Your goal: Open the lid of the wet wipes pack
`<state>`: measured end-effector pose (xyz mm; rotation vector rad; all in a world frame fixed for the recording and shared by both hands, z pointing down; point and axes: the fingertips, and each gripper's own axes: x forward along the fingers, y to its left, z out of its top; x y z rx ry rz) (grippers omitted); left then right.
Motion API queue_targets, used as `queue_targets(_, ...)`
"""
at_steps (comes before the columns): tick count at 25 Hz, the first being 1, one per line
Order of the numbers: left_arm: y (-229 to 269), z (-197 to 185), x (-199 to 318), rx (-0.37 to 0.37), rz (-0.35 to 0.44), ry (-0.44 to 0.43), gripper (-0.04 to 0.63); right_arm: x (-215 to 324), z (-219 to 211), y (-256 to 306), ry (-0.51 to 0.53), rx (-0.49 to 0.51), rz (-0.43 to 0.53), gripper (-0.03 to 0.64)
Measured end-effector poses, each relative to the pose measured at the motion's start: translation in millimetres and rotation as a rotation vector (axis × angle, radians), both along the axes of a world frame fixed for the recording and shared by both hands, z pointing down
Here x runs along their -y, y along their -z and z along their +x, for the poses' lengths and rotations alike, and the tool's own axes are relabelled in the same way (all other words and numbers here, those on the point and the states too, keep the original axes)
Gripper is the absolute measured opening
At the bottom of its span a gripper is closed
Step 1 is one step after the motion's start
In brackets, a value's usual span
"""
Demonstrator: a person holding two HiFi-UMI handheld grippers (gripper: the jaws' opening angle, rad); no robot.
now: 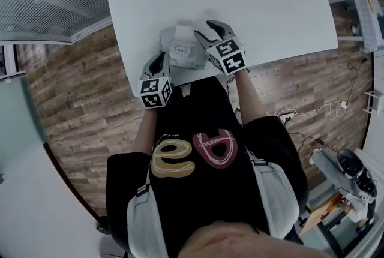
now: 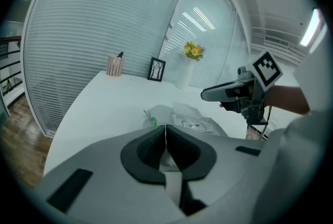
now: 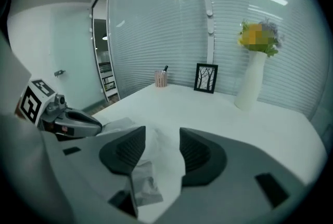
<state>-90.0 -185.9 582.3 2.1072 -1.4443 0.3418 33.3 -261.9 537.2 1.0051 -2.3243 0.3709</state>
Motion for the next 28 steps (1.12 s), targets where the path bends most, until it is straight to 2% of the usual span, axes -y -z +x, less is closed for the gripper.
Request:
queue_targets(2, 7, 0, -1, -0.011, 0.023, -0.007, 0.018, -5, 4, 7, -0.030, -0.011, 0.038, 0.205)
queue_targets(5, 26, 1, -4, -0.053, 0.071, -0.019, 0.019, -16, 9, 17, -0.086, 0.026, 0.068, 0.216)
queue_targets(9, 52, 4, -5, -0.077, 0.135, -0.049, 0.019, -34, 12, 37, -0.168, 0.030, 0.162, 0.216)
queue_targets(15, 84, 0, -11, -0.088, 0.214, -0.078, 0.020, -66, 4, 55, -0.202, 0.047, 0.236, 0.222)
queue_targets(24, 104, -9, -21, -0.064, 0.259, -0.093, 0.020, -103, -4, 52, -0.246, 0.120, 0.215, 0.222)
queue_targets(28, 106, -7, -25, -0.062, 0.268, -0.108, 0.020, -111, -7, 50, -0.245, 0.118, 0.212, 0.221)
